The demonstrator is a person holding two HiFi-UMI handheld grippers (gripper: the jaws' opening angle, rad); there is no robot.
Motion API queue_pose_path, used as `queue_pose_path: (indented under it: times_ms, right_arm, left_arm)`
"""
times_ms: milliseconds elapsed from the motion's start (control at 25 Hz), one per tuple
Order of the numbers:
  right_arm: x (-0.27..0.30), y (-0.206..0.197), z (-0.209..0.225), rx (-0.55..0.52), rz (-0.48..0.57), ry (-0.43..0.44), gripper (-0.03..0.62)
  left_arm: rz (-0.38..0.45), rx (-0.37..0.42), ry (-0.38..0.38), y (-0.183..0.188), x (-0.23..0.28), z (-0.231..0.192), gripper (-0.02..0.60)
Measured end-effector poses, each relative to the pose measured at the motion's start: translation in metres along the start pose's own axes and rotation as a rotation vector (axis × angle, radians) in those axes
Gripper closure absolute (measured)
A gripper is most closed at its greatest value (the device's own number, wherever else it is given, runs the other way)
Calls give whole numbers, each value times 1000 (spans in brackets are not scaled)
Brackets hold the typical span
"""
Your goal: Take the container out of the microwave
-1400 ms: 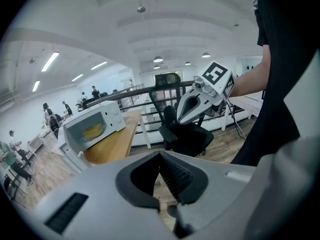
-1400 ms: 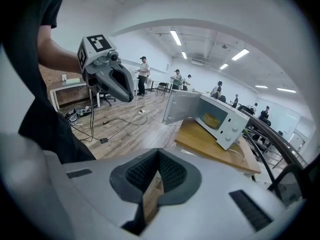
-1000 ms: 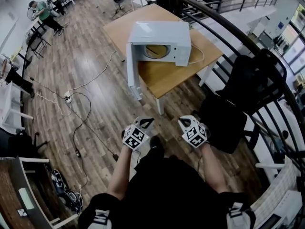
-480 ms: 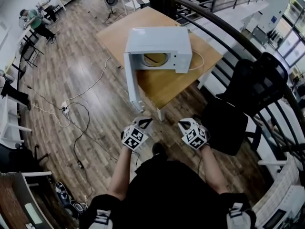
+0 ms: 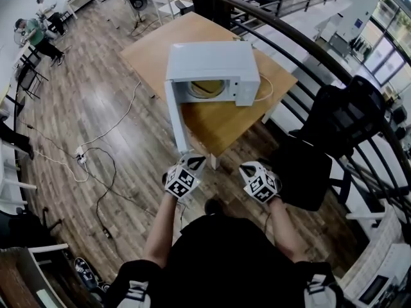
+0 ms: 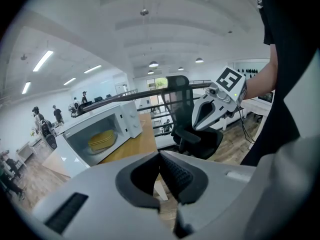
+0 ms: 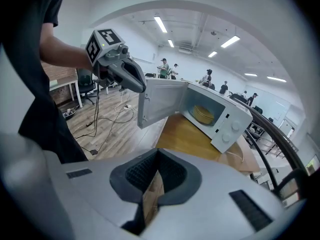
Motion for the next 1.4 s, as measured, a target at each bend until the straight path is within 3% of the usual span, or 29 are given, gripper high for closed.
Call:
queue_pose_path:
  times_ms: [360, 560, 1040, 1400]
  right_arm:
    - [25, 16, 2, 2, -13, -18, 594]
    - [36, 27, 1, -5, -9, -20, 594]
    - [64, 56, -3, -61, 2, 37, 594]
    - [101, 78, 28, -161, 24, 74, 592]
  left_arm:
    - [-13, 70, -58, -10, 7, -18, 580]
    - [6, 57, -67, -17, 2, -20, 580]
    - [-14, 1, 2, -40, -25, -37, 580]
    - [-41, -32, 49, -49, -31, -44, 580]
Point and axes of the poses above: the fingertips, and each gripper's own axes: x forward along the fingers, z to its right, y out of its top, the point moved 5 cm from there along -x, backward along the fingers, and after that the axes turned 5 degrees about -y, right-handed, at the moved point
